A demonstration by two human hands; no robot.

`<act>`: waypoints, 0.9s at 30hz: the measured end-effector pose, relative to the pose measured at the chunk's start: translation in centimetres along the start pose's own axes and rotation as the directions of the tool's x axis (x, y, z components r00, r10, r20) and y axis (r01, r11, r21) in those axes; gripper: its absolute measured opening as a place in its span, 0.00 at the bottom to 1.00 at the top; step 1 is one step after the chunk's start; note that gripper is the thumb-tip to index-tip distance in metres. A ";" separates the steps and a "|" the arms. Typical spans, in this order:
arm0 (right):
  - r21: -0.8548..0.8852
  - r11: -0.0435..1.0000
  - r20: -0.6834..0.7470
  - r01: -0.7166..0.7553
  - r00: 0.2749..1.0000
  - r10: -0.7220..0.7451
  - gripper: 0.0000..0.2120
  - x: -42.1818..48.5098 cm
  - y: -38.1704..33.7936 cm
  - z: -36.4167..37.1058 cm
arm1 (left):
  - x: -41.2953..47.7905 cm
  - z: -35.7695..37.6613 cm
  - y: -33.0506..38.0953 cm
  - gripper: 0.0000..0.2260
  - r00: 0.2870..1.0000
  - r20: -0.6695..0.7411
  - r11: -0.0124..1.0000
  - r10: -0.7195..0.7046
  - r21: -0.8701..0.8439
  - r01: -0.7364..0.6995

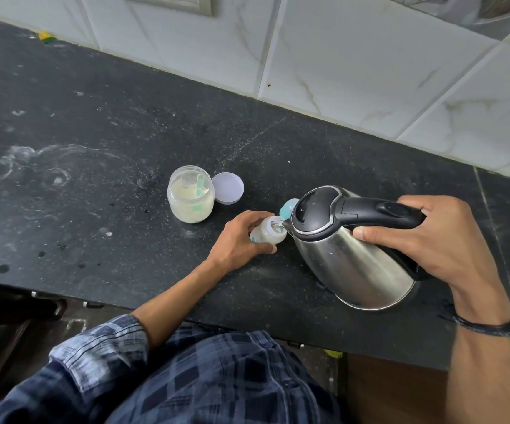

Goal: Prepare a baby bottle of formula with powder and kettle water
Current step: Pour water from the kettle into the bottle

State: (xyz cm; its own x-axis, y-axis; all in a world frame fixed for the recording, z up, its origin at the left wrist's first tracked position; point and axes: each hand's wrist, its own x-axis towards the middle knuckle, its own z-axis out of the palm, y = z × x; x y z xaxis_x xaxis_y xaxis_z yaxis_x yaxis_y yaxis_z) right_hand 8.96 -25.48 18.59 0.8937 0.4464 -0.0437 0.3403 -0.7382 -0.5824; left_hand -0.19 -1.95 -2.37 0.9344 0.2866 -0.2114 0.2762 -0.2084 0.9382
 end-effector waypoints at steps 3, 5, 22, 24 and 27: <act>-0.015 1.000 0.007 0.006 1.000 -0.006 0.23 -0.1 -0.1 -0.1 | 0.1 0.0 -0.1 0.31 1.000 0.004 1.000 -0.008 0.007 0.008; -0.022 1.000 0.006 0.013 1.000 -0.013 0.22 -0.1 -0.1 -0.1 | 0.1 0.0 -0.1 0.31 1.000 0.005 1.000 -0.011 0.005 0.011; -0.035 0.999 0.007 -0.008 1.000 0.008 0.21 -0.6 -0.5 -0.9 | 0.1 -0.1 -0.5 0.31 1.000 0.012 1.000 -0.023 -0.002 0.023; -0.032 0.999 0.011 -0.005 1.000 0.006 0.21 -0.6 -0.6 -1.0 | 0.1 -0.1 -0.5 0.31 1.000 0.012 1.000 -0.018 -0.002 0.018; -0.027 1.000 0.012 -0.011 1.000 0.011 0.22 -0.6 -0.7 -1.1 | 0.1 0.0 -0.5 0.31 1.000 0.012 1.000 -0.013 -0.007 0.013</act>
State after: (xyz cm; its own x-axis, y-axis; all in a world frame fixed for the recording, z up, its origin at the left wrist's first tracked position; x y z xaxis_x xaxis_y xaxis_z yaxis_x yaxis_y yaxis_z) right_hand 8.54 -25.79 19.88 0.8939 0.4442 -0.0603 0.3382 -0.7565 -0.5597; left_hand -0.27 -1.78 -2.87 0.9333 0.2781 -0.2270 0.2869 -0.1976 0.9374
